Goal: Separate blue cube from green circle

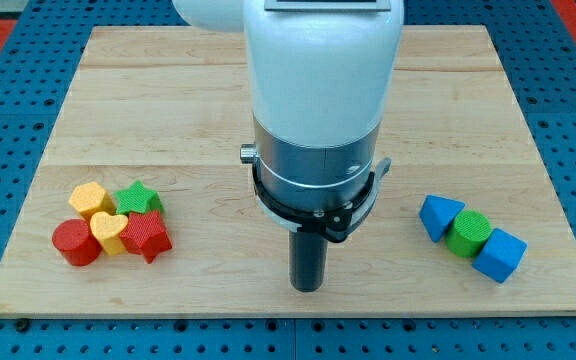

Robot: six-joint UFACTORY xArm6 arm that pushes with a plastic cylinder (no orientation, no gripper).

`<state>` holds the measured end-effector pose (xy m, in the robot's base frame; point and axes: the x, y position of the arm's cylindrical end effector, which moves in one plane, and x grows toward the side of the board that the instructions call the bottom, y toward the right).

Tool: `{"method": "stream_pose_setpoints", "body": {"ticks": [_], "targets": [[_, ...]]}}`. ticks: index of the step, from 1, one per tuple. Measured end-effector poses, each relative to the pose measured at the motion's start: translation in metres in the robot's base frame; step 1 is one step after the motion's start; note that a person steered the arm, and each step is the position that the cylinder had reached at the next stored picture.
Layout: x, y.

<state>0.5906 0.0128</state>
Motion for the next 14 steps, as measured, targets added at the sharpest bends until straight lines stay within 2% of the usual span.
{"method": "stream_pose_setpoints", "body": {"ticks": [3, 6, 7, 8, 9, 10, 12, 13, 14], "targets": [[-0.026, 0.042], [-0.006, 0.086], [0.009, 0.156], [0.028, 0.193], [0.016, 0.235], [-0.022, 0.231], [-0.021, 0.134], [-0.008, 0.191], [0.011, 0.218]]}}
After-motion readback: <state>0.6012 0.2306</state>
